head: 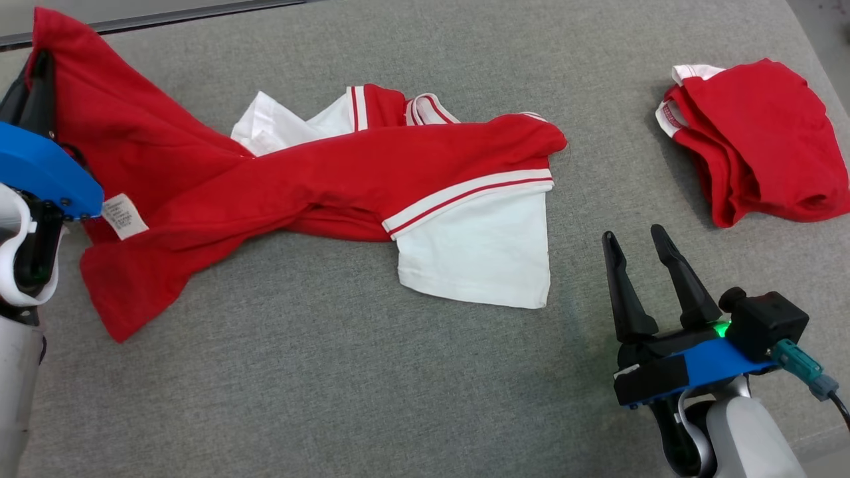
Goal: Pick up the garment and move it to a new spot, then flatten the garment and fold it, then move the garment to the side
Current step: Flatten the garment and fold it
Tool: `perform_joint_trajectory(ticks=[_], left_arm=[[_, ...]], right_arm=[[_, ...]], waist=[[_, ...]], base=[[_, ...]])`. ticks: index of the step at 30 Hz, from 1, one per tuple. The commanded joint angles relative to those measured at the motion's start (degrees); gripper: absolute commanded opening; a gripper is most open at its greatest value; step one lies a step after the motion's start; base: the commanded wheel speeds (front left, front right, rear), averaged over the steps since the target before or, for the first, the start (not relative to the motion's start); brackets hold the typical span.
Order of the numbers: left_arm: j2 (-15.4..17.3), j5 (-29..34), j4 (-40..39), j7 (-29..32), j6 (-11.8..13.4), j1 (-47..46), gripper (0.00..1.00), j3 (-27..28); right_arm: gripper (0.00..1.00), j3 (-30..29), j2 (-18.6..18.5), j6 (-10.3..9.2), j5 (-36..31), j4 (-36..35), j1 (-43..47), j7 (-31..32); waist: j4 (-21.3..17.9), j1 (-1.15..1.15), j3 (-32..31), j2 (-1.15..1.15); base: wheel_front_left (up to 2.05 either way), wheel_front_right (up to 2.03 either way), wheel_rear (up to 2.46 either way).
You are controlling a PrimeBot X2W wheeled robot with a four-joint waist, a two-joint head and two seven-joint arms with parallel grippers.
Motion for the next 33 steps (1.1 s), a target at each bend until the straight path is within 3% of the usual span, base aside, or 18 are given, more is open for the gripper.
perform_joint_trajectory(ticks=[1, 2, 9, 17, 24, 33], left_arm=[[-0.1, -0.5, 0.5, 0.0, 0.3, -0.7, 0.66, 0.6], [-0.2, -0.8, 0.8, -0.5, 0.5, -0.7, 1.0, 1.0], [-1.3, -1.5, 2.6, -4.2, 0.4, 2.5, 1.0, 1.6], [-5.2, -0.8, 0.7, -13.6, -0.6, 11.0, 1.0, 0.4], [-8.4, 3.3, -1.7, -23.4, 1.2, 20.3, 1.0, -1.6], [-12.9, 11.9, -9.4, -25.8, 4.4, 31.5, 1.0, 1.0]], right_arm=[[1.0, 0.0, 0.0, 0.03, 0.4, 0.6, -1.1, -0.6], [1.0, 0.0, 0.0, 0.03, 0.4, 1.1, -1.3, -0.9], [1.0, -0.8, 0.0, 0.03, -0.3, 3.2, -1.8, -1.4], [1.0, -2.4, 0.0, 0.03, -1.8, 2.9, 0.8, 0.7], [1.0, -3.7, 0.0, 0.03, -2.3, 1.5, 4.6, 3.8], [1.0, -7.0, -0.1, 0.03, -3.3, -0.6, 9.5, 8.3]], waist=[[-0.1, -0.01, 0.2, 0.0], [-0.2, -0.01, 0.3, 0.0], [1.3, -0.01, -2.1, 0.0], [5.4, -0.01, -8.6, 0.0], [7.9, -0.01, -13.6, 0.0], [9.9, -0.01, -17.8, 0.0]], base=[[0.0, 0.0, 0.0], [0.0, 0.0, 0.0], [0.0, 0.0, 0.0], [0.0, 0.0, 0.0], [0.0, 0.0, 0.0], [0.0, 0.0, 0.0]])
